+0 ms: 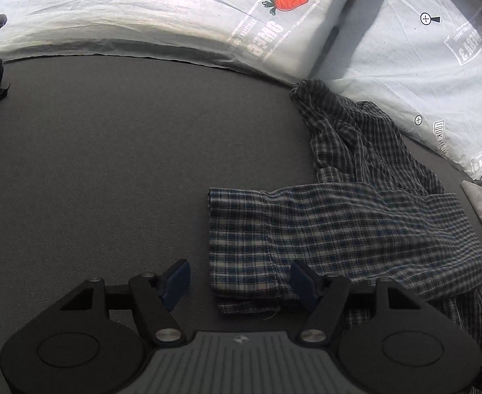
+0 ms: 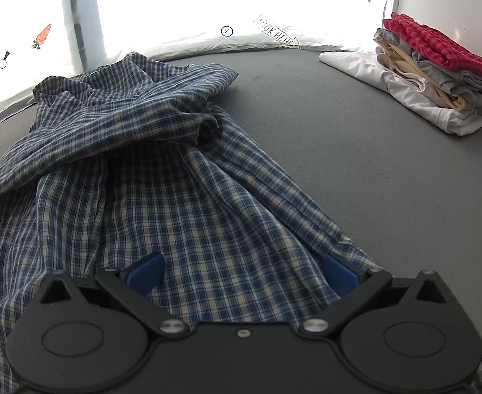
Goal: Fold clothes
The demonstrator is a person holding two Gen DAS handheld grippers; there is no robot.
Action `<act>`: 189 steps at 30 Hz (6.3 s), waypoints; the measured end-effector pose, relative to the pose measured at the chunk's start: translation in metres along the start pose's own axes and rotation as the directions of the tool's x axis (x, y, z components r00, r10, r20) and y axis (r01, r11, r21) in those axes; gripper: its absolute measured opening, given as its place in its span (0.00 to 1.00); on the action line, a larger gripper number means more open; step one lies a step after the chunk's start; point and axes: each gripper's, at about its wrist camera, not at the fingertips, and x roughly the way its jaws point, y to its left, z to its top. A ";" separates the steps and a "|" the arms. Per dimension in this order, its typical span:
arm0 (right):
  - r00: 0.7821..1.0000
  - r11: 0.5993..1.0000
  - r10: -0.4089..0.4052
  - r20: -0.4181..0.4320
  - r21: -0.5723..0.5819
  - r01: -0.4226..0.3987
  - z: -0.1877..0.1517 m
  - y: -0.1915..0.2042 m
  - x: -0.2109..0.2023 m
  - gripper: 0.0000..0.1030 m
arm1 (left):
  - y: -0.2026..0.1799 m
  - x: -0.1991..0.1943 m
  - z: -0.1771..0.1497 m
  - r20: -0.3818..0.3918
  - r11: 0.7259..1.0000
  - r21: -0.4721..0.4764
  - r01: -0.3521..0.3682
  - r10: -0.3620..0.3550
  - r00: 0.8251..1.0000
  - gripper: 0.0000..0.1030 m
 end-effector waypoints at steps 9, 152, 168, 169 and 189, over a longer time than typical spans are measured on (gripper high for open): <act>0.994 1.000 -0.002 0.110 0.005 0.001 -0.008 0.000 0.005 1.00 | -0.008 -0.002 0.012 0.047 0.996 0.023 0.082 -0.083 0.995 0.04; 0.694 0.592 0.720 0.000 0.521 -0.615 0.080 -0.086 0.031 0.34 | -0.029 -0.120 -0.086 0.003 0.933 -0.358 0.026 -0.027 1.000 0.55; 0.813 0.728 0.580 -0.056 0.484 -0.486 0.237 -0.035 0.180 0.56 | 0.083 -0.026 0.015 0.002 0.830 -0.432 -0.353 0.392 0.920 0.80; 0.817 0.743 0.570 -0.082 0.477 -0.470 0.240 -0.030 0.189 0.57 | 0.084 -0.021 0.017 0.000 0.830 -0.428 -0.359 0.397 0.918 0.81; 0.828 0.733 0.527 0.194 0.389 -0.558 0.285 -0.047 0.159 0.00 | 0.007 -0.134 0.099 0.485 0.935 -0.275 -0.221 0.334 0.808 0.06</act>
